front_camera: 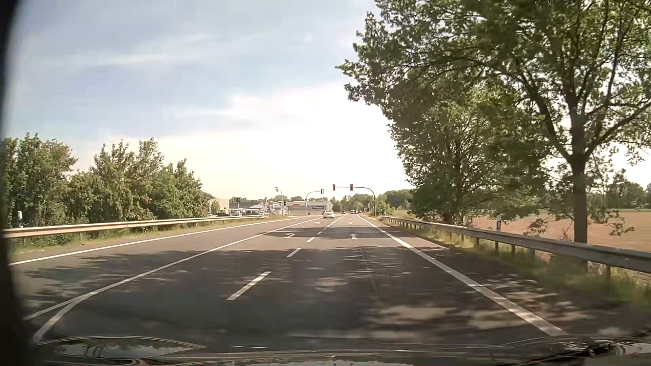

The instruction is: Follow the waypoints while adhering to traffic rules and regulations

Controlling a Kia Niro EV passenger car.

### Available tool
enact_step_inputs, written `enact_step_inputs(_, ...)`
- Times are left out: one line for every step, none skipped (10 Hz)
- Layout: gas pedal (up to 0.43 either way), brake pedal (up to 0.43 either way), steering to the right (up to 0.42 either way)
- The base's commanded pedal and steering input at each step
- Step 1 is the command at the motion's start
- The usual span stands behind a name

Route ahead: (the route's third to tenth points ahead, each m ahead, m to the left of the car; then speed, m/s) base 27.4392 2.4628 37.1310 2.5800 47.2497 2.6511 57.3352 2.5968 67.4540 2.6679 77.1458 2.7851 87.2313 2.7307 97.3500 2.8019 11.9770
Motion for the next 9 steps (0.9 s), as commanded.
enact_step_inputs(0.0,0.0,0.002)
enact_step_inputs(0.0,0.0,0.0)
enact_step_inputs(0.0,0.0,0.0)
enact_step_inputs(0.0,0.0,0.0)
enact_step_inputs(0.0,0.0,0.0)
enact_step_inputs(0.0,0.0,-0.001)
enact_step_inputs(0.0,0.0,-0.001)
enact_step_inputs(0.0,0.0,-0.001)
enact_step_inputs(0.0,0.0,-0.001)
